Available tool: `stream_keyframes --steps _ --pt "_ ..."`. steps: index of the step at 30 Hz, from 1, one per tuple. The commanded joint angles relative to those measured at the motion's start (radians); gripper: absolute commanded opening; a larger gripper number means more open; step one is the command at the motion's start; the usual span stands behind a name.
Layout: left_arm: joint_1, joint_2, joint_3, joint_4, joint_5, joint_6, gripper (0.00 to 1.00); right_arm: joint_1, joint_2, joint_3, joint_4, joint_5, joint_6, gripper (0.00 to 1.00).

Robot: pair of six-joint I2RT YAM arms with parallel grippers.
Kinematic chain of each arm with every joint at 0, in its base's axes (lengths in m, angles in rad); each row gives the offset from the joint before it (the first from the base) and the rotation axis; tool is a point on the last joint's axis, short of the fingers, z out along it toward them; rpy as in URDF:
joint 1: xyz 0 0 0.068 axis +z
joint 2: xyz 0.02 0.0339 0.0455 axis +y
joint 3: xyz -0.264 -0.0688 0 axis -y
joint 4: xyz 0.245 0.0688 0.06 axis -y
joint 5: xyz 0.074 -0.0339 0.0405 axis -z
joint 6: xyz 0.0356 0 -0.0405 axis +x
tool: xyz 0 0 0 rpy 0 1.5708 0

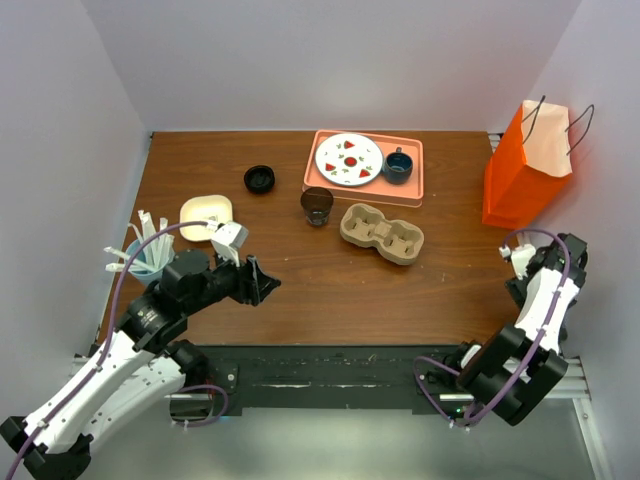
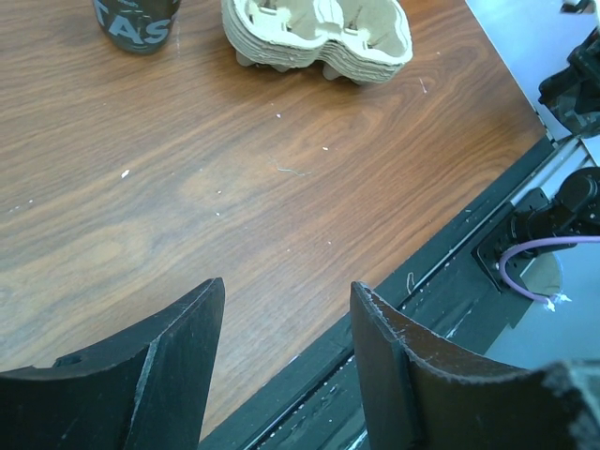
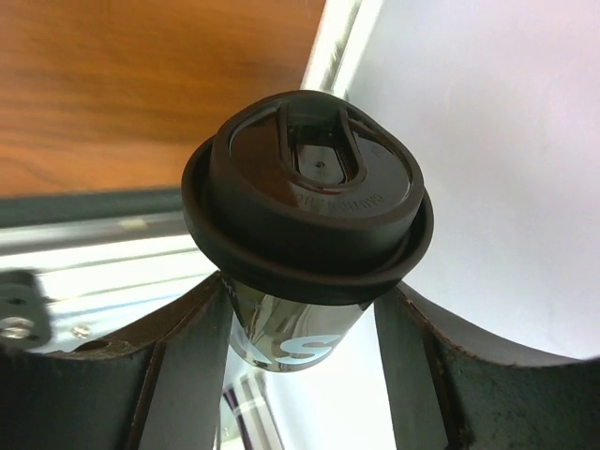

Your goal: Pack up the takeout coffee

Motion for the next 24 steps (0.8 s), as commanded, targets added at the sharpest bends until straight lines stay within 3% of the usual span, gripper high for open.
stream_keyframes --steps 1,12,18,24 --pt "-0.004 0.016 0.048 0.015 -0.029 -0.008 0.61 0.056 -0.025 0.085 -0.056 -0.178 0.126 0.57" --pt "-0.004 0.111 0.235 -0.146 -0.066 -0.087 0.63 0.326 -0.068 0.23 0.058 -0.392 0.431 0.54" --pt "-0.004 0.202 0.44 -0.261 -0.109 -0.13 0.64 0.443 -0.166 0.256 0.295 -0.486 0.691 0.53" --pt "-0.004 0.305 0.669 -0.399 -0.136 -0.17 0.65 0.574 -0.152 0.302 0.524 -0.597 0.834 0.51"
